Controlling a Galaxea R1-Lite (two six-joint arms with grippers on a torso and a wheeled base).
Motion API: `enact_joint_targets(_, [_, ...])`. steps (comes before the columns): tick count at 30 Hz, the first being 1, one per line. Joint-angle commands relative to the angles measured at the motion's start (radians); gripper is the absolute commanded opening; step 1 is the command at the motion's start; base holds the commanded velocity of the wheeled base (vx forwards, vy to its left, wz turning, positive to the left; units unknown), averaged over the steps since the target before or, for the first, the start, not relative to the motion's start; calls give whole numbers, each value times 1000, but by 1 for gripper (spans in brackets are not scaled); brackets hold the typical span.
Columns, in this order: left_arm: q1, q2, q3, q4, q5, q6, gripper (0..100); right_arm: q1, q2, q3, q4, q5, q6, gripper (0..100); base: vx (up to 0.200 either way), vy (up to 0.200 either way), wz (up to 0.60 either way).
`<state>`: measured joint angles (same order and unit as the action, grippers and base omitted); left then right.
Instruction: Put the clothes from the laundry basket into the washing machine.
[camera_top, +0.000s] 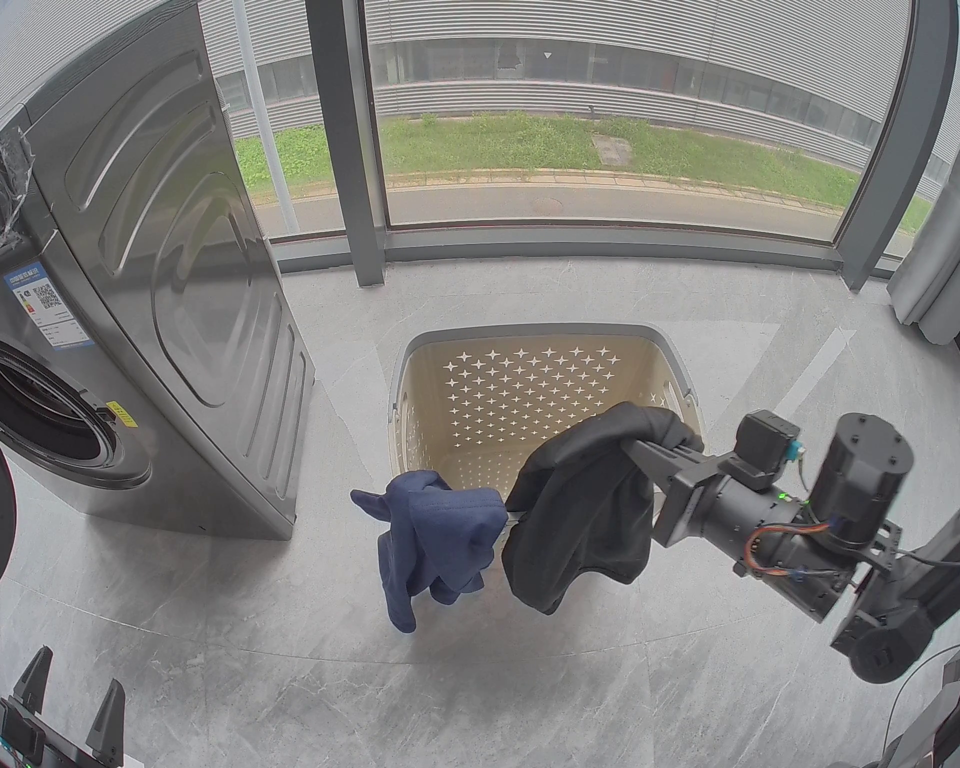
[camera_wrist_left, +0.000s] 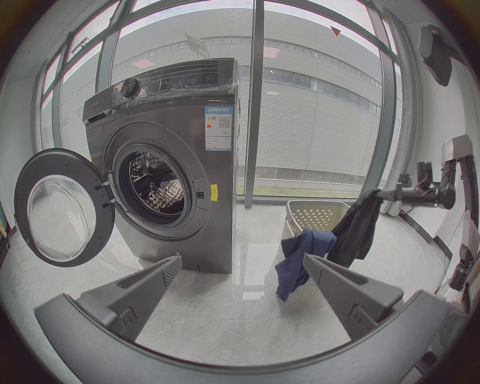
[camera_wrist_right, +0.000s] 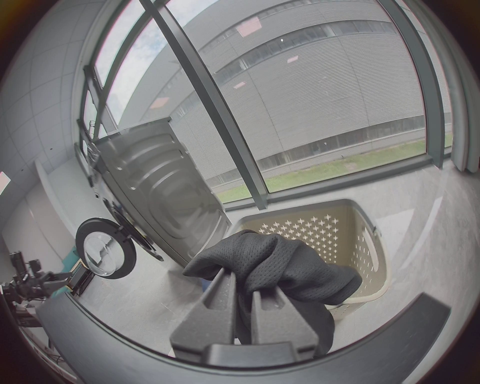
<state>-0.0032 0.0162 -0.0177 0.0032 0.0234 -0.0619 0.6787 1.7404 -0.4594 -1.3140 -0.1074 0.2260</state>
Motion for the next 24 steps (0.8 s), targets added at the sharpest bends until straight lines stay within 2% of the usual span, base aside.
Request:
enact_joint_targets(1, [0, -16, 18, 0, 1, 1, 100, 12, -185, 73, 19, 22, -34, 0, 0, 0, 0])
enact_joint_targets(4, [0, -16, 18, 0, 1, -1, 100, 33, -188, 82, 7, 18, -37, 0, 0, 0, 0])
enact_joint_targets(24, [0, -16, 18, 0, 1, -3, 100, 33, -187, 79, -22, 20, -34, 0, -200, 0, 0])
